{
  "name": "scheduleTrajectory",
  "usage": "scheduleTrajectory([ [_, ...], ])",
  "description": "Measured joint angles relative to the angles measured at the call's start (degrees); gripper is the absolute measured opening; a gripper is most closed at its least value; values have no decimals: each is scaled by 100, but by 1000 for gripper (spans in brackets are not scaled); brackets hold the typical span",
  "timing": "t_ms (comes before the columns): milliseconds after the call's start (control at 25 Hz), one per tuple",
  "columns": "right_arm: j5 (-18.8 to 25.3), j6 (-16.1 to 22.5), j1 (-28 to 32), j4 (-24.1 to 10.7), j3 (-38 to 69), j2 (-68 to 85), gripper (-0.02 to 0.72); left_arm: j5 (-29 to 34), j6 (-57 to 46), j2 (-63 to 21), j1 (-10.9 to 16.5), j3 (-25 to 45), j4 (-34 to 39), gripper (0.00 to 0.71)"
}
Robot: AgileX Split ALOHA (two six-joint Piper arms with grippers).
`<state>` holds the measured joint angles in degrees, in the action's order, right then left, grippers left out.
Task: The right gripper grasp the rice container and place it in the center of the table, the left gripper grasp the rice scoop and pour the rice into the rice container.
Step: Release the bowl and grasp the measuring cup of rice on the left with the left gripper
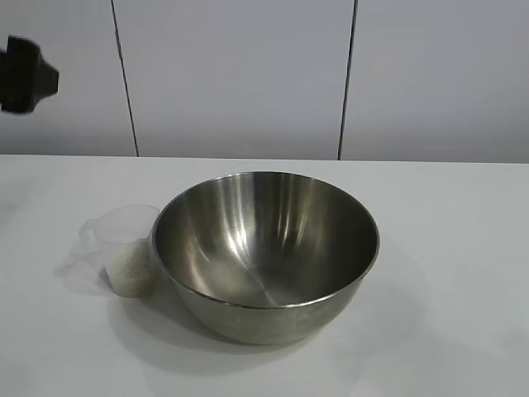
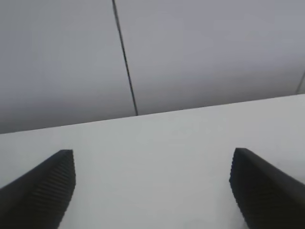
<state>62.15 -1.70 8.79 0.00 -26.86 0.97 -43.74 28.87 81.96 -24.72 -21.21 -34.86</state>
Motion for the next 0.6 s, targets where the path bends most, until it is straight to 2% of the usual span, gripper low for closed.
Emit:
scheduleTrajectory([
  [120, 0, 0, 0, 0, 0, 0, 628, -557, -869, 0, 0, 459, 722, 624],
  [280, 0, 0, 0, 0, 0, 0, 628, -1272, -1206, 0, 0, 916, 1822, 623],
  [480, -7, 0, 0, 0, 0, 0, 628, -1548, -1231, 66, 0, 1129, 2056, 604],
  [600, -7, 0, 0, 0, 0, 0, 628, -1908, -1288, 612, 0, 1141, 2120, 589],
])
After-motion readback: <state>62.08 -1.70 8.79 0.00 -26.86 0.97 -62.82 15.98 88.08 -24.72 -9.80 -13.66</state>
